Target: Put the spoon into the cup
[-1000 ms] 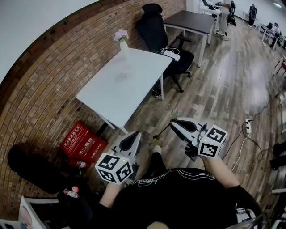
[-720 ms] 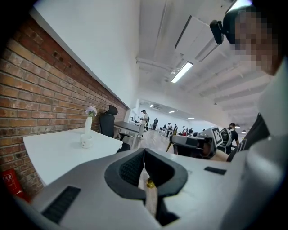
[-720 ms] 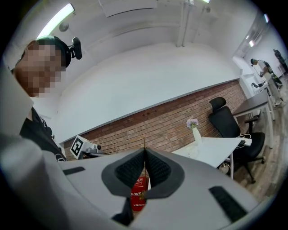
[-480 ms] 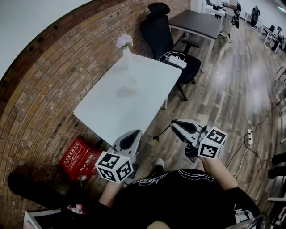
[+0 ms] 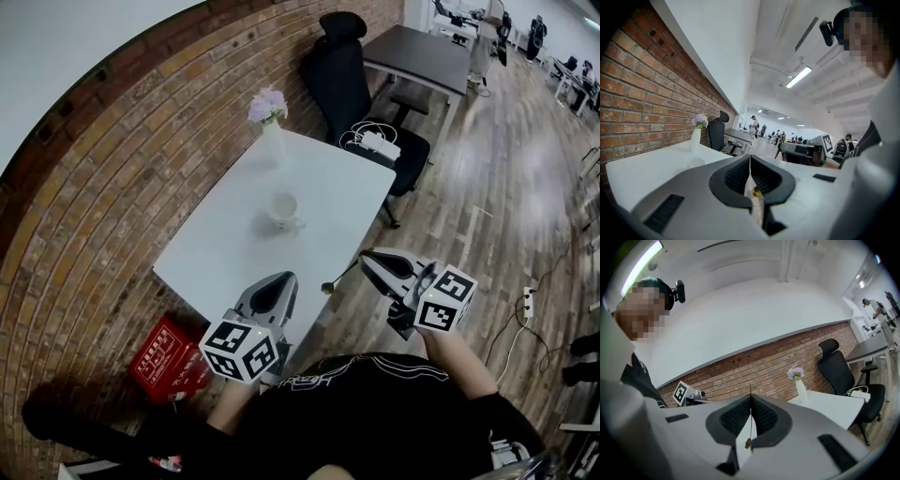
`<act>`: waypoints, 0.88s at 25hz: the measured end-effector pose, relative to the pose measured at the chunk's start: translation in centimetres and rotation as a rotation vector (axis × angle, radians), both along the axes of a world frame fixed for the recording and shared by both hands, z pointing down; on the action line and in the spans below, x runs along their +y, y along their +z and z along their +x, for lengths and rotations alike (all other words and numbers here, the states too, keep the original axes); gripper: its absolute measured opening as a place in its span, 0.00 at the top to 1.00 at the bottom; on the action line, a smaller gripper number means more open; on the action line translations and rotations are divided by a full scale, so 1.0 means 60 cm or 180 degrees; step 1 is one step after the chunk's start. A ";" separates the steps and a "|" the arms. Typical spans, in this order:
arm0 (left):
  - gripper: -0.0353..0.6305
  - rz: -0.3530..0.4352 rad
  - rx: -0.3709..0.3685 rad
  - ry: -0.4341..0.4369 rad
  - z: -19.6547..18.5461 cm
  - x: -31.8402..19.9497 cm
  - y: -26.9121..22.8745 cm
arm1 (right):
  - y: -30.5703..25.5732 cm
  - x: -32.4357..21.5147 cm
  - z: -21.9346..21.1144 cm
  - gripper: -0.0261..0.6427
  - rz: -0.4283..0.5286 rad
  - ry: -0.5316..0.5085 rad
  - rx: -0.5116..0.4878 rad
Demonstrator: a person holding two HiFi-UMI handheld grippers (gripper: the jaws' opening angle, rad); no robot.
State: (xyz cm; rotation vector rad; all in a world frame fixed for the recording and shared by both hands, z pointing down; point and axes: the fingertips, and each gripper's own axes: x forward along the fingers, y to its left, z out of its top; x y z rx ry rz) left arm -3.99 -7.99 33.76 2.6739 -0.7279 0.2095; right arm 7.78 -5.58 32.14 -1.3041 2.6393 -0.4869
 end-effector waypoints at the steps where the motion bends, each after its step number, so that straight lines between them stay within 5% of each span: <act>1: 0.94 -0.0017 -0.0003 -0.0011 0.000 -0.009 0.003 | 0.003 -0.009 0.002 0.96 -0.0012 0.0004 -0.0003; 22: 0.94 -0.0217 -0.0071 -0.0538 0.024 -0.225 0.050 | 0.030 -0.273 0.042 0.96 -0.0091 -0.0446 -0.0069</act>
